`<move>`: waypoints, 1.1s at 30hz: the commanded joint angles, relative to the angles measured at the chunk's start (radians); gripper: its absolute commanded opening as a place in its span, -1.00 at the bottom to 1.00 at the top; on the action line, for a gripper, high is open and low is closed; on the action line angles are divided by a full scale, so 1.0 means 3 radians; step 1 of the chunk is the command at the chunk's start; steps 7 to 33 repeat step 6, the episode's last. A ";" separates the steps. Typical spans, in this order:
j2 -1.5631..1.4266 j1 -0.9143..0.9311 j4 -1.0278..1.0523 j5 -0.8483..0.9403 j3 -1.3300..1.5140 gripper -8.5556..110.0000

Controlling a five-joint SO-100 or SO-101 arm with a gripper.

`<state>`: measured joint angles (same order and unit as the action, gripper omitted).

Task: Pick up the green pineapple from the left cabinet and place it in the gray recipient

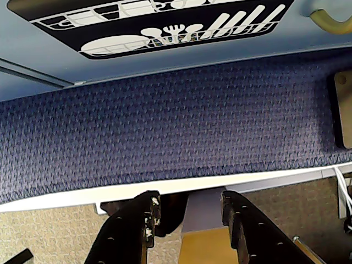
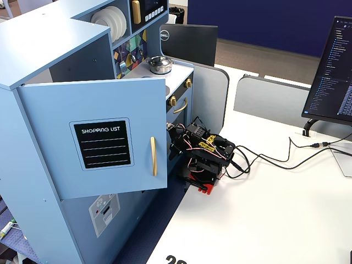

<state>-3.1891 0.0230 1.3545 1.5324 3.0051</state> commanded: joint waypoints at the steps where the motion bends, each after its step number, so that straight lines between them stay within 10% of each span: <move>1: 0.0036 0.0066 0.0588 -0.0010 -0.0010 -0.78; 33: 0.0036 0.0066 0.0588 -0.0010 -0.0010 -0.78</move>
